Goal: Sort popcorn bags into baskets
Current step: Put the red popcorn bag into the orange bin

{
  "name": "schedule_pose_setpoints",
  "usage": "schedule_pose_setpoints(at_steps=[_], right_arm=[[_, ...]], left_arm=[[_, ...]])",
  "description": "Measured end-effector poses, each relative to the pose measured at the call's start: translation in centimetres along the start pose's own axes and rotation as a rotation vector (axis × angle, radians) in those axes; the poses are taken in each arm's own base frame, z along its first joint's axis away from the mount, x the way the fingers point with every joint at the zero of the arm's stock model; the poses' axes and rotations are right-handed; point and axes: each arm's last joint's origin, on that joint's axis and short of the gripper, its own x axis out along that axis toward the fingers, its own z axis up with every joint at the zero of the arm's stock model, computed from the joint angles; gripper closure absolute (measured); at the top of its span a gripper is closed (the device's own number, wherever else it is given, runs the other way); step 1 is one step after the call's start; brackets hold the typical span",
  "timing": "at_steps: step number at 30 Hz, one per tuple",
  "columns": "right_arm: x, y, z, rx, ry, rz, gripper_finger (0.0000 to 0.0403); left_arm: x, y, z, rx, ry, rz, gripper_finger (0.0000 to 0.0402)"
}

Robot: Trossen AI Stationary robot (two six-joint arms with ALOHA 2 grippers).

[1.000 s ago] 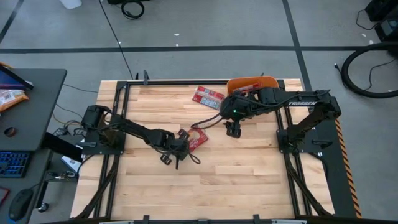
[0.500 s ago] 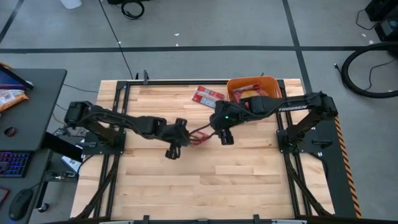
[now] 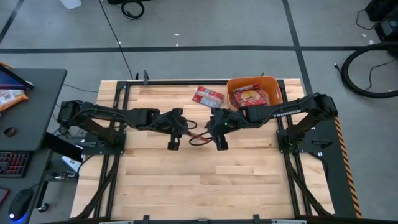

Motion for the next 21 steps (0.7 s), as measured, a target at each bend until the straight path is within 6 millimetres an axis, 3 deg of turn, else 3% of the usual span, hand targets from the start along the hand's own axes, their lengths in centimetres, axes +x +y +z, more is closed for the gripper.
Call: schedule_pose_setpoints(at_steps=[7,16,21], right_arm=[[1.3,0.2,-0.9,0.136,-0.125,-0.009,0.018],[2.3,0.2,-1.3,0.141,-0.181,-0.025,0.0185],[2.7,0.3,-1.2,0.135,-0.199,-0.027,0.0209]], left_arm=[[0.0,0.0,0.1,-0.008,-0.007,0.001,0.04],[0.0,0.2,0.8,-0.067,-0.083,0.016,0.04],[-0.1,0.3,1.1,-0.116,-0.112,0.029,0.04]])
